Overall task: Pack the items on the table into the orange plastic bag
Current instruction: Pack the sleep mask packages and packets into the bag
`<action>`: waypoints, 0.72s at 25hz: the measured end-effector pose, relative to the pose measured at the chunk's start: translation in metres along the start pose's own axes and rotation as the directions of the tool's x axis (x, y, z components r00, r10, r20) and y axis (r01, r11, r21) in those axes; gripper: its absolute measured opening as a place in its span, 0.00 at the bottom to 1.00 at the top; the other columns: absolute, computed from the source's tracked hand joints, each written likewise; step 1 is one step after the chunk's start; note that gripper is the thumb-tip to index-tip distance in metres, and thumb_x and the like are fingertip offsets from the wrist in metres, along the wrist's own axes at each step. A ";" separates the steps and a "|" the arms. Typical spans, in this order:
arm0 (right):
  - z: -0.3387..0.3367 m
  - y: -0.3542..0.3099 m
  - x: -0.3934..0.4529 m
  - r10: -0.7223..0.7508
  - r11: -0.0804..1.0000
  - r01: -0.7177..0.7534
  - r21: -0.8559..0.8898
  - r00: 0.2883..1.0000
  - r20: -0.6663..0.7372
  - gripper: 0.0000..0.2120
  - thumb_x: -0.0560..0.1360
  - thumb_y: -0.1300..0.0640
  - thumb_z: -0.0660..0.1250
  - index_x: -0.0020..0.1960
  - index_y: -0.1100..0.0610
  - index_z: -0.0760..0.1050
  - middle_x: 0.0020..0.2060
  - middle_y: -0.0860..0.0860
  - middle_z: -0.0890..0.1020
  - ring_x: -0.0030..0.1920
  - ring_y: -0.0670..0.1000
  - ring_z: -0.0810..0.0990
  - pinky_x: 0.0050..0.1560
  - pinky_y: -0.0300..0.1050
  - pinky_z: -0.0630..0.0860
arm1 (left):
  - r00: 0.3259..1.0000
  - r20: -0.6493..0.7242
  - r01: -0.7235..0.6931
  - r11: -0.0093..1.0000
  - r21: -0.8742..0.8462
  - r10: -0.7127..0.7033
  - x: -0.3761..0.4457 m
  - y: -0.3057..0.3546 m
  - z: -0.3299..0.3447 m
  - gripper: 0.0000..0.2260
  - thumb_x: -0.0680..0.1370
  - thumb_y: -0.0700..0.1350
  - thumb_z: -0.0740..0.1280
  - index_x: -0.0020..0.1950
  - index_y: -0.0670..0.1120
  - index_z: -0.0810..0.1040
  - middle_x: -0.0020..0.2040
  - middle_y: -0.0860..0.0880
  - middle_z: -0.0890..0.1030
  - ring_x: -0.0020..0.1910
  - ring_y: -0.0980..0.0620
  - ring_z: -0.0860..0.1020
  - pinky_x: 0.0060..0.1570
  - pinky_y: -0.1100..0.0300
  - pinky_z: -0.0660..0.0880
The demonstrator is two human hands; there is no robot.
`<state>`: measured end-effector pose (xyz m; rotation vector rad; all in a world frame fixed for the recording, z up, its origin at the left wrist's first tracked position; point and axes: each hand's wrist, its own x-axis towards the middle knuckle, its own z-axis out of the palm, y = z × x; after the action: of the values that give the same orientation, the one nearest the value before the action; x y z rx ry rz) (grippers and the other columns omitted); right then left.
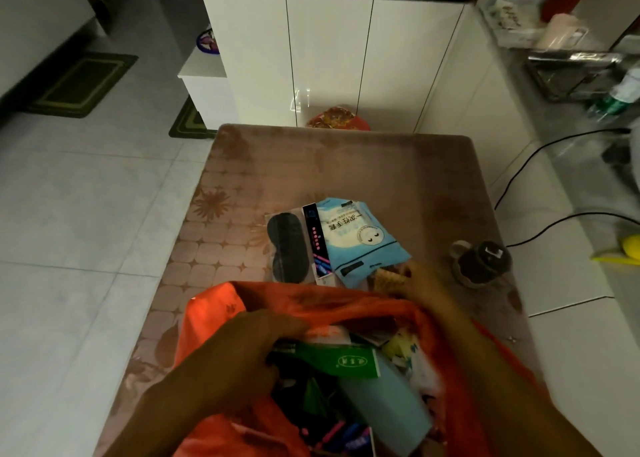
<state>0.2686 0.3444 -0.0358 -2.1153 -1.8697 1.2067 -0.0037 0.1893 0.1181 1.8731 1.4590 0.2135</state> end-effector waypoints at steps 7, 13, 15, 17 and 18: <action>-0.092 -0.069 -0.153 -0.236 0.699 0.509 0.502 0.827 -0.510 0.07 0.73 0.62 0.71 0.45 0.56 0.73 0.40 0.49 0.80 0.40 0.48 0.79 0.36 0.44 0.79 | 0.978 -0.207 -0.063 0.964 -0.259 0.008 -0.003 0.009 -0.022 0.48 0.70 0.24 0.64 0.57 0.82 0.64 0.53 0.80 0.73 0.54 0.73 0.75 0.49 0.75 0.73; -0.017 -0.055 -0.222 -0.761 0.648 0.761 0.020 0.648 -0.027 0.18 0.61 0.69 0.68 0.41 0.50 0.67 0.44 0.44 0.76 0.46 0.48 0.75 0.42 0.46 0.74 | 0.977 -0.199 -0.136 0.944 -0.300 0.078 -0.008 0.004 -0.011 0.40 0.69 0.28 0.63 0.66 0.70 0.69 0.62 0.71 0.75 0.62 0.65 0.75 0.58 0.66 0.75; 0.020 -0.043 -0.217 -0.760 0.618 0.769 -0.166 0.638 0.124 0.21 0.57 0.69 0.63 0.43 0.49 0.66 0.48 0.42 0.73 0.49 0.50 0.73 0.43 0.45 0.70 | 0.983 -0.146 -0.147 0.951 -0.271 0.111 -0.016 0.006 -0.009 0.41 0.68 0.30 0.61 0.63 0.77 0.65 0.60 0.77 0.72 0.63 0.67 0.72 0.58 0.70 0.73; 0.029 -0.036 -0.217 -0.704 0.634 0.731 -0.253 0.681 0.204 0.21 0.58 0.69 0.63 0.47 0.52 0.72 0.56 0.43 0.76 0.56 0.51 0.75 0.49 0.46 0.71 | 0.988 -0.110 -0.134 0.961 -0.243 0.110 -0.022 0.004 -0.004 0.43 0.66 0.30 0.59 0.62 0.78 0.64 0.61 0.79 0.69 0.66 0.66 0.69 0.59 0.69 0.72; 0.023 -0.036 -0.221 -0.688 0.659 0.711 -0.246 0.702 0.185 0.19 0.61 0.68 0.64 0.48 0.52 0.75 0.57 0.44 0.78 0.57 0.49 0.75 0.52 0.46 0.73 | 0.989 -0.106 -0.127 0.962 -0.242 0.104 -0.024 0.002 -0.001 0.44 0.67 0.28 0.59 0.62 0.78 0.66 0.62 0.78 0.69 0.66 0.66 0.69 0.59 0.68 0.72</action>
<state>0.2367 0.1526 0.0770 -1.1623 -2.6666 0.8429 -0.0109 0.1678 0.1277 1.7626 1.3163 0.5218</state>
